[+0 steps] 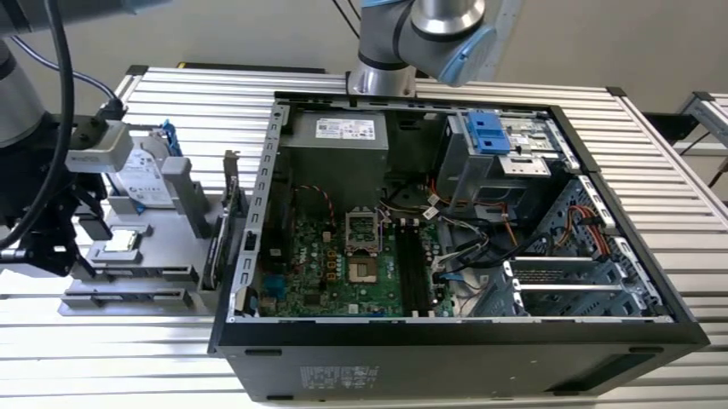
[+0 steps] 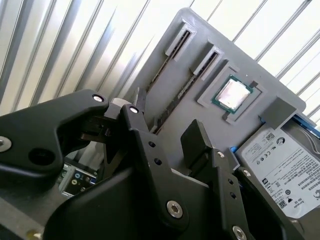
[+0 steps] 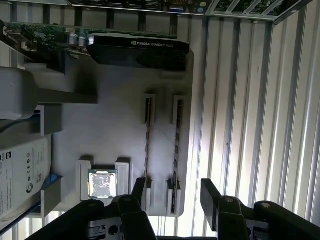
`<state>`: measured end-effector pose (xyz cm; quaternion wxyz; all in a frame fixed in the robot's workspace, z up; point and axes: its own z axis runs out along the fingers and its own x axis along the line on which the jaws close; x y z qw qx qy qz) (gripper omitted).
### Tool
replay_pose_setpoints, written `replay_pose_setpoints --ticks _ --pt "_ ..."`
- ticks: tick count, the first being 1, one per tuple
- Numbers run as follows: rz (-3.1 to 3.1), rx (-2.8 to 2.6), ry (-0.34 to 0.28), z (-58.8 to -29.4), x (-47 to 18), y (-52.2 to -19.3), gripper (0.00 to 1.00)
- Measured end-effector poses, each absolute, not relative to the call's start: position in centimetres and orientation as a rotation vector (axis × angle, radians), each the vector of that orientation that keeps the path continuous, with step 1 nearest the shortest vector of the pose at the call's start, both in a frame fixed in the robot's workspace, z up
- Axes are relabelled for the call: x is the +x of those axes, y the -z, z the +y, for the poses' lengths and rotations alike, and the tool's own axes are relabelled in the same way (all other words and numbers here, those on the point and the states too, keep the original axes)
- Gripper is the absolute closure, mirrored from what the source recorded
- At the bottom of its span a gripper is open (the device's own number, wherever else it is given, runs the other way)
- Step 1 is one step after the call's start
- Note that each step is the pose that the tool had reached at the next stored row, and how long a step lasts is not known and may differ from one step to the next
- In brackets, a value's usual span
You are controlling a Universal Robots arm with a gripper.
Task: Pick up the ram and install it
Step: 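Pick up the ram and move it above insertion slot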
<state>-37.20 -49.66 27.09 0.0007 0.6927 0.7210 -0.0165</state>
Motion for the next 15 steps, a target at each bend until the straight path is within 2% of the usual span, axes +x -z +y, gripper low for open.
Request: replay_pose_setpoints --ticks 15 --pt "2.264 2.176 0.058 -49.66 -37.21 -26.25 0.0"
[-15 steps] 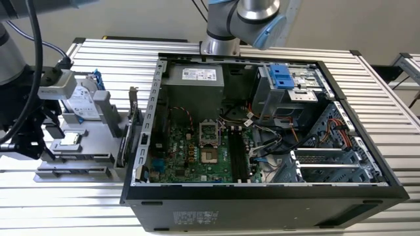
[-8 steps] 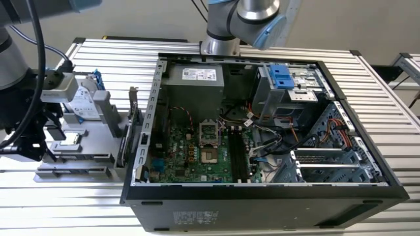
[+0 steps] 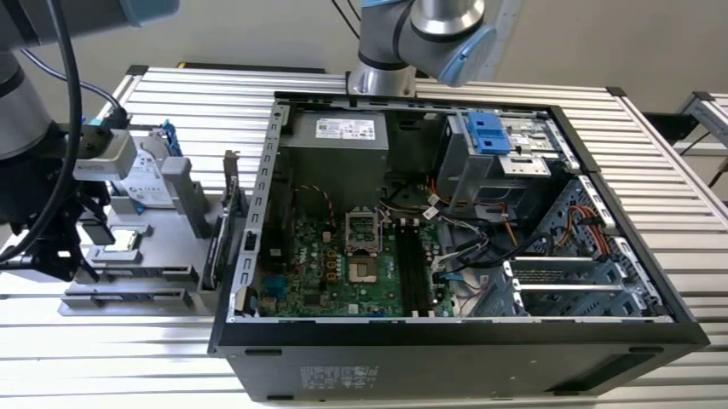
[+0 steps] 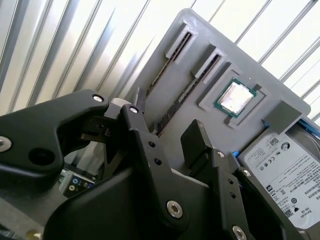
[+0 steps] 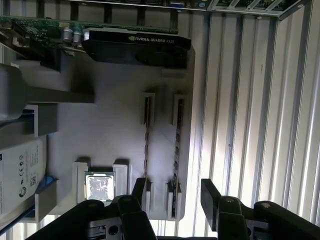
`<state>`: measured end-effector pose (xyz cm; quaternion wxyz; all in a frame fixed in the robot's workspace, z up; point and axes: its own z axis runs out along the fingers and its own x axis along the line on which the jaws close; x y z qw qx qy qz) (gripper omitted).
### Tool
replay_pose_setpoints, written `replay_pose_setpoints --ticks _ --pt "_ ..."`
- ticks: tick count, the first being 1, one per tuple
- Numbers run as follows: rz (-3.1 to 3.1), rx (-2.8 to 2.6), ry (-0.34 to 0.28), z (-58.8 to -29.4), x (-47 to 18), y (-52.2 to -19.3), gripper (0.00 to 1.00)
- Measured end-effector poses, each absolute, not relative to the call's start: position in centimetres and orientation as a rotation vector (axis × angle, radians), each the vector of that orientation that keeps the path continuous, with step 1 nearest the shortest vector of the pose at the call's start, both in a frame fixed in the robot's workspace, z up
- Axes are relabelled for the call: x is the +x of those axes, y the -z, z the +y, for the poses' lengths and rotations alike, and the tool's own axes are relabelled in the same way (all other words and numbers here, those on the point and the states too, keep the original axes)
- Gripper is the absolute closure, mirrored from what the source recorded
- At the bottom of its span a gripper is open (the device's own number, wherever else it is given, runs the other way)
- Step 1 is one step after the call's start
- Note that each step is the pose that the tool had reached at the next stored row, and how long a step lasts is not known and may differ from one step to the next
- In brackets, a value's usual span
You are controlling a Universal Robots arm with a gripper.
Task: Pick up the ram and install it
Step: 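Pick up the ram and move it above insertion slot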
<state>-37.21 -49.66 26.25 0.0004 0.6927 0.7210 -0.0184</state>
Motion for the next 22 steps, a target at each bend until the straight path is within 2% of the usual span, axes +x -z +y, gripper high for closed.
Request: replay_pose_setpoints --ticks 16,22 --pt "2.262 2.173 0.063 -49.7 -37.2 -25.6 0.0" --pt "2.251 2.164 0.041 -49.7 -37.2 -24.9 0.0"
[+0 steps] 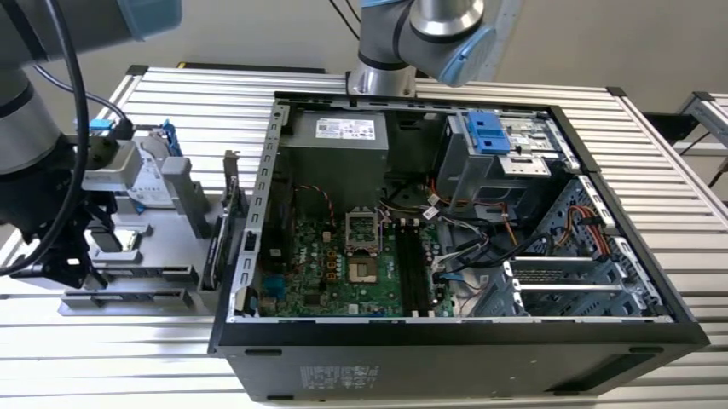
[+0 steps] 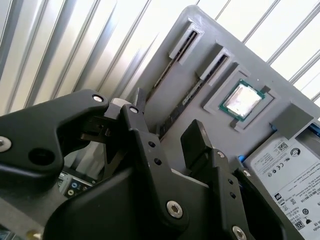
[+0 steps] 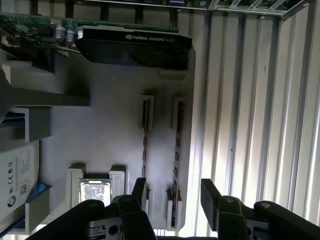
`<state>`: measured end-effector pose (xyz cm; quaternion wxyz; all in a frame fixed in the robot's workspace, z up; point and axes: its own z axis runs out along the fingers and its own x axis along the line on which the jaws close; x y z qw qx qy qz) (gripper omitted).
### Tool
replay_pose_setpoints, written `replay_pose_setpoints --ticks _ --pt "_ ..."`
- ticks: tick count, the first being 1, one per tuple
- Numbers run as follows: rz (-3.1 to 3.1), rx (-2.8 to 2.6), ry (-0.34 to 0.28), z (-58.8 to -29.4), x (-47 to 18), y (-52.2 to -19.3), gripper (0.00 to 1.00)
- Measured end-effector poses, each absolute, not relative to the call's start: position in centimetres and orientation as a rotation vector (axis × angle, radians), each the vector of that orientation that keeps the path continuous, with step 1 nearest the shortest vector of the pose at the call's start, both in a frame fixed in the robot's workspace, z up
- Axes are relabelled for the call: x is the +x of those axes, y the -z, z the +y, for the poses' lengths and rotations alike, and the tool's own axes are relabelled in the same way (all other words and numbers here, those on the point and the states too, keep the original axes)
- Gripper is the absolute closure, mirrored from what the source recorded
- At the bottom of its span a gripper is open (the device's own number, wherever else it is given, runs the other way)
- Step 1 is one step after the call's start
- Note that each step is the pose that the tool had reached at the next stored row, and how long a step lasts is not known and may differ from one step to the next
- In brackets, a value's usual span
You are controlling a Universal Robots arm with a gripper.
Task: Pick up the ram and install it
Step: 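Pick up the ram and move it above insertion slot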
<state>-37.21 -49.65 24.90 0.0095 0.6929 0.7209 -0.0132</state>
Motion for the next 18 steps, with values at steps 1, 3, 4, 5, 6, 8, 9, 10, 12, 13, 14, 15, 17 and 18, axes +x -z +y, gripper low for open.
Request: replay_pose_setpoints --ticks 1,3,4,5,6,8,9,10,12,13,14,15,17,18 --pt "2.248 2.161 0.036 -49.6 -37.2 -24.8 0.0" --pt "2.246 2.159 0.031 -49.6 -37.2 -24.6 0.0" --pt "2.246 2.159 0.031 -49.7 -37.2 -24.5 0.0" --pt "2.246 2.159 0.032 -49.7 -37.2 -24.5 0.0" --pt "2.246 2.159 0.032 -49.6 -37.2 -24.4 0.0" --pt "2.246 2.159 0.032 -49.6 -37.2 -24.3 0.0" --pt "2.246 2.159 0.032 -49.6 -37.2 -24.3 0.0" --pt "2.246 2.159 0.032 -49.6 -37.2 -24.3 0.0" --pt "2.245 2.159 0.033 -49.6 -37.2 -24.2 0.0" --pt "2.245 2.158 0.033 -49.6 -37.2 -24.1 0.0" --pt "2.245 2.158 0.033 -49.6 -37.2 -24.0 0.0" --pt "2.245 2.158 0.034 -49.6 -37.2 -24.0 0.0" --pt "2.244 2.157 0.036 -49.6 -37.2 -23.8 0.0" --pt "2.243 2.157 0.037 -49.6 -37.2 -23.8 0.0"
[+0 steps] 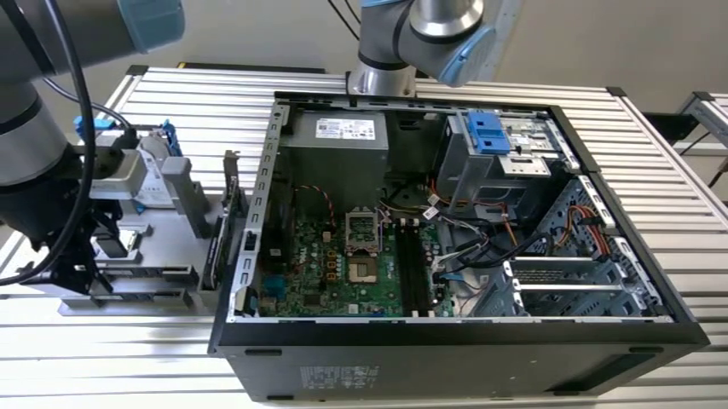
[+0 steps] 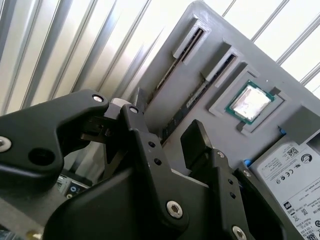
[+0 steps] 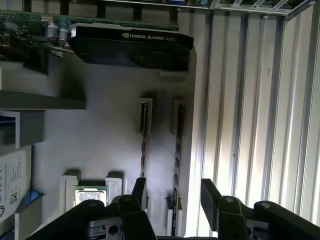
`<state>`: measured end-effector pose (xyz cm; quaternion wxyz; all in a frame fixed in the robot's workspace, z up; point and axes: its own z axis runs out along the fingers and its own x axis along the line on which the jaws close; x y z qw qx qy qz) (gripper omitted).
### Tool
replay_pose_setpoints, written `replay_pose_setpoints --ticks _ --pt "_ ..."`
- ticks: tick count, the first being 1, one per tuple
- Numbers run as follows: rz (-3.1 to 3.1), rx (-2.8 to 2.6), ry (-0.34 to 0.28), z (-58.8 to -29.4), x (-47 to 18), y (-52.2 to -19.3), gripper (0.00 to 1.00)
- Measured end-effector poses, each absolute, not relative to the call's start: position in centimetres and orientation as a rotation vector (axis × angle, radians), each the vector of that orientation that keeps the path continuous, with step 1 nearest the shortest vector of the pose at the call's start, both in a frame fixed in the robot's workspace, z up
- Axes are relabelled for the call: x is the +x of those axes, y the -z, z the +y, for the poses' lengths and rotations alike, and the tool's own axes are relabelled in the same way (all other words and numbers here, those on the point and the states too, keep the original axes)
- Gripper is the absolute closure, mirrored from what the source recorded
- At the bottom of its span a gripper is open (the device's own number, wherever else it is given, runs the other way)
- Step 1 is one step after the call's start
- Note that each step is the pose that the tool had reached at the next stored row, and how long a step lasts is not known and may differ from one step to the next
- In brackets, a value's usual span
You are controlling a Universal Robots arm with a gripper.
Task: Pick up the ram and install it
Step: 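Pick up the ram and move it above insertion slot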
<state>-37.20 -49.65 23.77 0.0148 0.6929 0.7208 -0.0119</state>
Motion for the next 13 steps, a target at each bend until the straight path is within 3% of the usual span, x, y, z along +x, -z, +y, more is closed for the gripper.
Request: replay_pose_setpoints --ticks 13 --pt "2.234 2.148 0.057 -49.65 -37.21 -23.33 0.0"
